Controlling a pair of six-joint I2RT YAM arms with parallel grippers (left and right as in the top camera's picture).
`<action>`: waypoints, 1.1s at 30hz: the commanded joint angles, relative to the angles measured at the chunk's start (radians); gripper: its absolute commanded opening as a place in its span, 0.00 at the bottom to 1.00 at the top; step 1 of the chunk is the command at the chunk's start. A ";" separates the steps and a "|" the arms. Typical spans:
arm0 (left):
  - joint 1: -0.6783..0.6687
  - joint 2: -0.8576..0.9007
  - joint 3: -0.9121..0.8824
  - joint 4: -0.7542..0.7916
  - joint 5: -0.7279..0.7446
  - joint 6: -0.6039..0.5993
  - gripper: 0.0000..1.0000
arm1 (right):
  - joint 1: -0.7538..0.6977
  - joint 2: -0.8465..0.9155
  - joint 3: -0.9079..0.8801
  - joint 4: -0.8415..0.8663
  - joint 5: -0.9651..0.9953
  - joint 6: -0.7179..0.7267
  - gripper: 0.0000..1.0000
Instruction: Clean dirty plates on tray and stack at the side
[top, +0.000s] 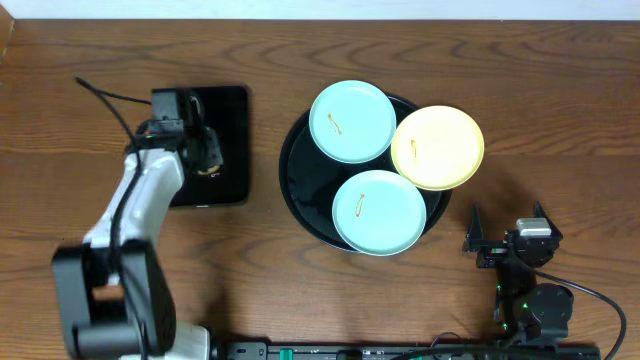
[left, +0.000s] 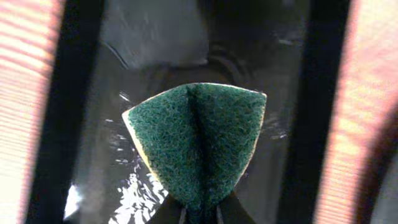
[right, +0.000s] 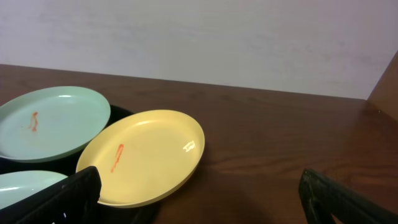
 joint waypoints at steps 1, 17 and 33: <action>0.005 -0.056 0.026 -0.010 -0.008 -0.012 0.07 | 0.010 0.000 -0.002 -0.004 0.002 0.016 0.99; 0.038 -0.196 0.026 0.062 0.086 0.032 0.07 | 0.010 0.026 0.107 -0.077 -0.061 0.084 0.99; 0.038 -0.246 0.026 0.005 0.085 -0.006 0.08 | 0.010 0.924 1.174 -1.013 -0.179 0.059 0.99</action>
